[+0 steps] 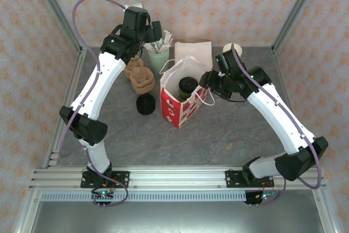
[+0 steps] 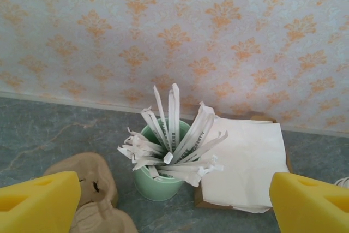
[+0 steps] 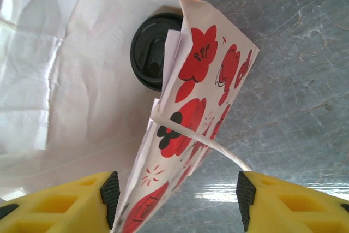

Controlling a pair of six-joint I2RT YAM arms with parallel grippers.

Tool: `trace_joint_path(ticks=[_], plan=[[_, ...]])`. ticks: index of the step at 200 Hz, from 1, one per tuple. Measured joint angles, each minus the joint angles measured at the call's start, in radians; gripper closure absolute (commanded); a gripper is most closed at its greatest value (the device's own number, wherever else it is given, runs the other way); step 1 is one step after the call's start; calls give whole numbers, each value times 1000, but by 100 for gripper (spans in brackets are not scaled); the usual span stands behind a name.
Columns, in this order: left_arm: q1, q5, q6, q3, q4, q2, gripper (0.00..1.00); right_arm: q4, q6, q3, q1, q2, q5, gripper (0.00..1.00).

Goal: Pack the takeout coffee

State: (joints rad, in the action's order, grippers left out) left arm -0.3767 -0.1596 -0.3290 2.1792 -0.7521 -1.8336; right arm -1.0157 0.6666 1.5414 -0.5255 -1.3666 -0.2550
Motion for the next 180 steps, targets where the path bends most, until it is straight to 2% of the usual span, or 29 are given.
trace_joint_path(ticks=[32, 85, 104, 134, 180], plan=[[2, 29, 16, 64, -9, -18, 11, 49, 31, -1, -26, -13, 8, 38], [18, 85, 37, 68, 7, -79, 12, 74, 40, 17, -42, -113, 43, 38], [20, 105, 40, 68, 19, -117, 13, 76, 44, 17, -42, -134, 51, 46], [31, 127, 41, 69, 39, -170, 13, 77, 32, 18, -42, -142, 73, 79], [56, 147, 43, 174, 37, -260, 17, 21, -21, 80, -42, -153, 92, 88]])
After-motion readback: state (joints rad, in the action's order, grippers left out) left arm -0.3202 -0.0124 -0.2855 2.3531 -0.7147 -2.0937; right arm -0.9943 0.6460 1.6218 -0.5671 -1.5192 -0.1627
